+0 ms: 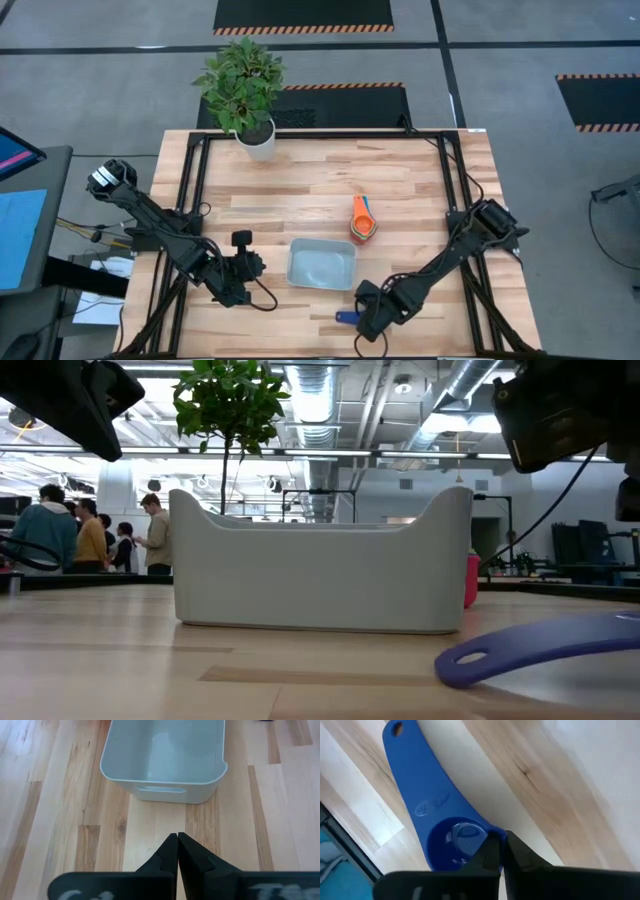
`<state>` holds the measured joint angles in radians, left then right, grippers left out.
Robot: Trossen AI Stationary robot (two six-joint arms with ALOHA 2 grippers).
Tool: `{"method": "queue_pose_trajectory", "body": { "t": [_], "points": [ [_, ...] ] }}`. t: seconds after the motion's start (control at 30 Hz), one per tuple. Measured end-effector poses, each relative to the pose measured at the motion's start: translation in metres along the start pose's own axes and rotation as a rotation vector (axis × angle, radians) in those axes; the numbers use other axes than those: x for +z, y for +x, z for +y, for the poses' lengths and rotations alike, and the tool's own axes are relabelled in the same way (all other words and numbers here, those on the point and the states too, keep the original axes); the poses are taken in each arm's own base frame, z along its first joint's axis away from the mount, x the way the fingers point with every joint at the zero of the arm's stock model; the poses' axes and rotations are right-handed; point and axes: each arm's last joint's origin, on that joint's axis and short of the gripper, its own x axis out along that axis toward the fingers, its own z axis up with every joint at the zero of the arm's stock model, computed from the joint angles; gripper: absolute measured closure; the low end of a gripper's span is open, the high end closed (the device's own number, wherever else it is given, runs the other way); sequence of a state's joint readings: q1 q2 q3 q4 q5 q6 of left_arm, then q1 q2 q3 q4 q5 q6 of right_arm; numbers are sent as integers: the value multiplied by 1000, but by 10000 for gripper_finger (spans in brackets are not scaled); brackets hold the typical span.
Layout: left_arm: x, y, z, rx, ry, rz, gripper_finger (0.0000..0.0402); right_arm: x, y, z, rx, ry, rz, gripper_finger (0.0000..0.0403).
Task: Nest measuring cups in basket
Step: Stack the dark blue measuring cup on top of the orange measuring cup
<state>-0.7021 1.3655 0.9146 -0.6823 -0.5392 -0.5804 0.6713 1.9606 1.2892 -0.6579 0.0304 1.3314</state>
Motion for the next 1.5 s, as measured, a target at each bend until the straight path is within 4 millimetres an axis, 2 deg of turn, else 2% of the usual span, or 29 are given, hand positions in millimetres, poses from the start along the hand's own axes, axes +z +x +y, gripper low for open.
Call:
{"method": "queue_pose_trajectory", "body": {
  "t": [0.17, 0.37, 0.53, 0.63, 0.77, 1.0, 1.23, 1.5],
  "points": [
    [0, 0, 0, 0, 0, 0, 401, -6, -8, 2, 31, 7, 41, 396],
    [0, 0, 0, 0, 0, 0, 401, -16, -43, 25, 145, 57, -4, 397],
    [0, 0, 0, 7, 0, -4, 402, -23, -74, 42, 178, 98, -136, 397],
    [0, 0, 1, 18, -1, -12, 401, -23, -92, 46, 147, 110, -283, 397],
    [0, 0, 1, 21, -2, -13, 401, -10, -108, 38, 45, 233, -487, 397],
    [-3, 0, 3, 41, -62, 18, 402, 16, -119, 4, -218, 493, -592, 397],
    [-10, -1, 9, 109, -95, 74, 401, 37, -119, -2, -217, 568, -649, 397],
    [-13, -2, 6, 59, -84, 111, 401, 60, -120, -10, -223, 639, -724, 397]
  ]
}}
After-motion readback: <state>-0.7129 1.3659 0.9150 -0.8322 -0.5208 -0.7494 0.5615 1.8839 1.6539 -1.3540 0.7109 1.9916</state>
